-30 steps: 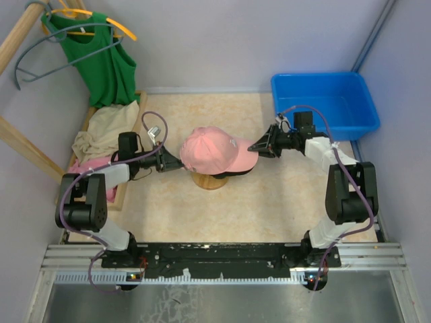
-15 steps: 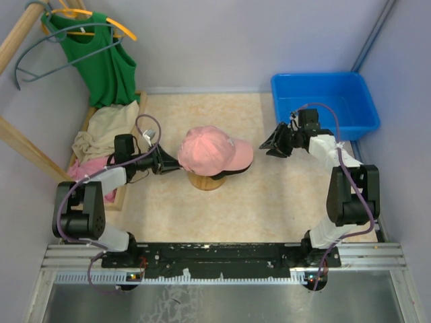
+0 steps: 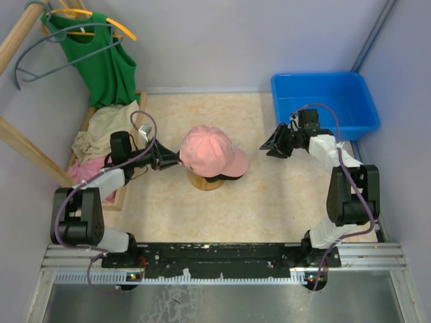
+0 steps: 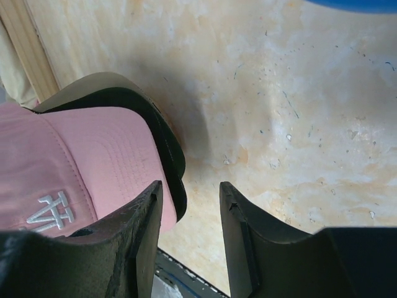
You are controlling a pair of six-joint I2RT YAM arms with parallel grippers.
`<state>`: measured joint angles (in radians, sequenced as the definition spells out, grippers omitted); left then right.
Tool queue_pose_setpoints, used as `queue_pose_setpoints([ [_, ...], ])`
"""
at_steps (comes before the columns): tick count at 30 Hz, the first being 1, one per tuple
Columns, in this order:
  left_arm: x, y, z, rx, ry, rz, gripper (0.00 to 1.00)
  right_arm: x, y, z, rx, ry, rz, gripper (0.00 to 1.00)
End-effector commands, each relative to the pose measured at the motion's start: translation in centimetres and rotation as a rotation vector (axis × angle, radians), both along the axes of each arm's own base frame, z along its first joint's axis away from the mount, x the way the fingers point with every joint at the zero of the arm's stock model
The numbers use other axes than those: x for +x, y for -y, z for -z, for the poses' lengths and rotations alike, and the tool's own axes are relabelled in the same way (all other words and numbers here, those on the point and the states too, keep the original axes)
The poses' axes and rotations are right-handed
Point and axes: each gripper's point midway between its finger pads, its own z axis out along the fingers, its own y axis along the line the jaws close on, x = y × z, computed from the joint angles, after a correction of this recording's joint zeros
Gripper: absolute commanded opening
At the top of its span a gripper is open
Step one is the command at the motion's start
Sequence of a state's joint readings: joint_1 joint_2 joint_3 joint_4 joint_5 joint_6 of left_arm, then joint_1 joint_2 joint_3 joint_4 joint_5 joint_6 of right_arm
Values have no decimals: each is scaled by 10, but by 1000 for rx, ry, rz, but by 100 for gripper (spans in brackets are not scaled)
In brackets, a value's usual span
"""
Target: Stack the hats
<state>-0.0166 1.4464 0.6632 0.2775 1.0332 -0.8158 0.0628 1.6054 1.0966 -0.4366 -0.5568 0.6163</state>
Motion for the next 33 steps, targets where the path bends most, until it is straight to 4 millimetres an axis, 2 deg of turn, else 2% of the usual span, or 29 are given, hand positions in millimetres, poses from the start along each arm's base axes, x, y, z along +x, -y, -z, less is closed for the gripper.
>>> queue_pose_setpoints([
  [1, 3, 0, -28, -33, 81, -1, 41, 14, 0, -35, -6, 117, -11, 41],
  [16, 4, -5, -58, -33, 138, -27, 44, 12, -4, -33, 13, 112, -25, 42],
  [27, 2, -20, -64, -15, 153, -64, 47, 12, -5, -32, 25, 106, -28, 42],
  [30, 5, -29, -64, 8, 167, -97, 47, 11, -5, -34, 26, 106, -30, 42],
  [33, 16, -49, -60, 84, 195, -173, 47, 8, -3, -38, 13, 106, -31, 42],
])
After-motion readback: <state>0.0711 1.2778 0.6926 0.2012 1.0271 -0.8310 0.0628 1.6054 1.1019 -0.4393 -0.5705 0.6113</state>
